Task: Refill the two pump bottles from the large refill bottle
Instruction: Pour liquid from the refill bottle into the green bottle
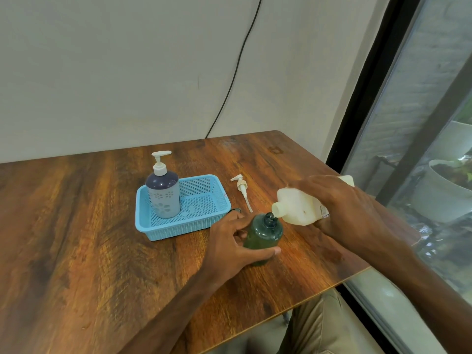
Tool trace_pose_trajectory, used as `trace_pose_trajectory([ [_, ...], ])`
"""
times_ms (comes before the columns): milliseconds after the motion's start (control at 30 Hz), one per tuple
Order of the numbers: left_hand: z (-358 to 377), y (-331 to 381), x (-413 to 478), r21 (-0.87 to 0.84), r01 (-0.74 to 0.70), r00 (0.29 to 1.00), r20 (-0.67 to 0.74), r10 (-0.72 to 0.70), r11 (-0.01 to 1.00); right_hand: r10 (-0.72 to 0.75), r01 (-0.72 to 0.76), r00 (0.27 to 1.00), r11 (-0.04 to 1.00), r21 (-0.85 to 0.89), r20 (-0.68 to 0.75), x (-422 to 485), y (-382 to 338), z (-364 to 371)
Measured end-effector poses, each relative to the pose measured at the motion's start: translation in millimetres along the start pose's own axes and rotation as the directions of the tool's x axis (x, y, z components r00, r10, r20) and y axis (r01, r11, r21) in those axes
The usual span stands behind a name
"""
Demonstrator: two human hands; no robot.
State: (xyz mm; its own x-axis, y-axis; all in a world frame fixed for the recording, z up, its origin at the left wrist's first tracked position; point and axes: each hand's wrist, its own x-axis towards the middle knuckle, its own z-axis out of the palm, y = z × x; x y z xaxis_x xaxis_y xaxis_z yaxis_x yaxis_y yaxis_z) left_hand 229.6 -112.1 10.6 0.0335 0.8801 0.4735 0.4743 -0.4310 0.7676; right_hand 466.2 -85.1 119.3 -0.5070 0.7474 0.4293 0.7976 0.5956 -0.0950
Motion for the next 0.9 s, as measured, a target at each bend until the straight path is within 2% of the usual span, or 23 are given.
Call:
trace_pose_trajectory([
  [233, -0.5, 1.6, -0.1, -0.007, -0.002, 1.000, -0.007, 0.001, 1.000, -0.003, 0.003, 1.000, 0.999, 0.037, 0.009, 4.2, 14.1, 12.8],
  [367, -0.6, 1.7, 0.2, -0.032, 0.007, 1.000, -0.003, -0.007, 0.999, 0.083, -0.086, 0.996, 0.975, 0.204, 0.022, 7.4, 28.5, 27.1],
  [600, -0.2, 2.8, -0.7, -0.005, 0.005, 1.000, -0.013, -0.005, 1.000, 0.371, -0.354, 0.927, 0.827, 0.437, 0.049, 5.7, 36.7, 59.6],
  [767, 2.4, 3.2, -0.1, 0.011, 0.023, 1.000, -0.021, -0.023, 1.000, 0.513, -0.436, 0.857, 0.675, 0.596, 0.045, -0.3, 28.3, 81.7],
  [900, 2.3, 4.4, -0.2, 0.013, 0.050, 0.998, -0.026, -0.050, 0.999, 0.553, -0.457, 0.832, 0.639, 0.619, 0.043, -4.2, 21.9, 91.0],
])
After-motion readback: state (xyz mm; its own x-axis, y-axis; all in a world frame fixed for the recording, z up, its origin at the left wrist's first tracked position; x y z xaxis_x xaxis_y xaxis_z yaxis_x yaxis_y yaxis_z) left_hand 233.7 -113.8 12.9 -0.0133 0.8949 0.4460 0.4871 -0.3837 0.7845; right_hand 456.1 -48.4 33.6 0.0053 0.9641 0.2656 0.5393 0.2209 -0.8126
